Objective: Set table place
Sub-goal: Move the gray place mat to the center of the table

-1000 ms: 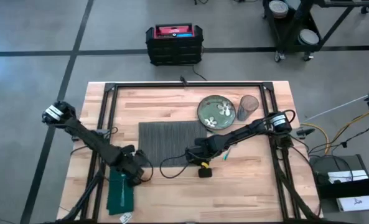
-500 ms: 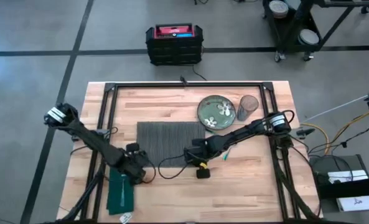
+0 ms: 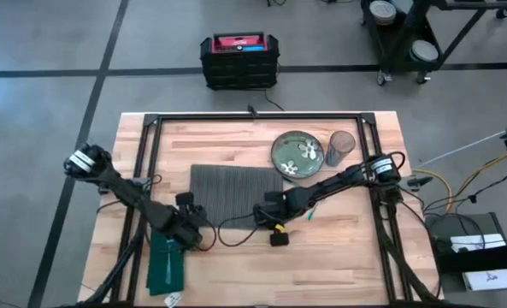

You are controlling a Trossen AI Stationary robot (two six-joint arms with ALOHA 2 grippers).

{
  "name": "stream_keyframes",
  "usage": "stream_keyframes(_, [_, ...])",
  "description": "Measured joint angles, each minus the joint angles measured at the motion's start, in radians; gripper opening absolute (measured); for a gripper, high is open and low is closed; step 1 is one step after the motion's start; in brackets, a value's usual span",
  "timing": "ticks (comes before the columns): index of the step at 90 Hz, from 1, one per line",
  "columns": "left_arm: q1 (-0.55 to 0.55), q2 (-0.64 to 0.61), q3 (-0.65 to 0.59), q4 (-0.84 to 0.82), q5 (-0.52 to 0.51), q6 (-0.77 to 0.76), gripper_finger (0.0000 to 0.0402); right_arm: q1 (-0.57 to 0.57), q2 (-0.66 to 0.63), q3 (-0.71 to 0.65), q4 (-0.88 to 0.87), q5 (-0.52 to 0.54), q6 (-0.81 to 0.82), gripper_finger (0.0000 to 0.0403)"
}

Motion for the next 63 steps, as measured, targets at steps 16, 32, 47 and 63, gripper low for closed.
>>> stream_keyframes(16, [0.000, 0.033, 0.001, 0.013, -0.028, 0.019, 0.0133, 0.010, 0.000, 0.000, 0.006, -0.004, -0.011, 0.0018])
stream_keyframes(32, [0.001, 0.035, 0.001, 0.029, -0.047, 0.017, 0.0031, 0.014, 0.000, 0.000, 0.005, -0.004, -0.024, 0.0018])
stream_keyframes(47, [0.003, 0.027, 0.028, 0.033, -0.042, -0.019, 0.0008, 0.014, -0.014, 0.013, -0.008, -0.004, -0.036, 0.0018])
stream_keyframes(63, [0.003, 0.013, 0.093, 0.027, 0.025, -0.037, 0.0001, 0.021, -0.090, 0.022, -0.028, -0.004, -0.037, 0.0018])
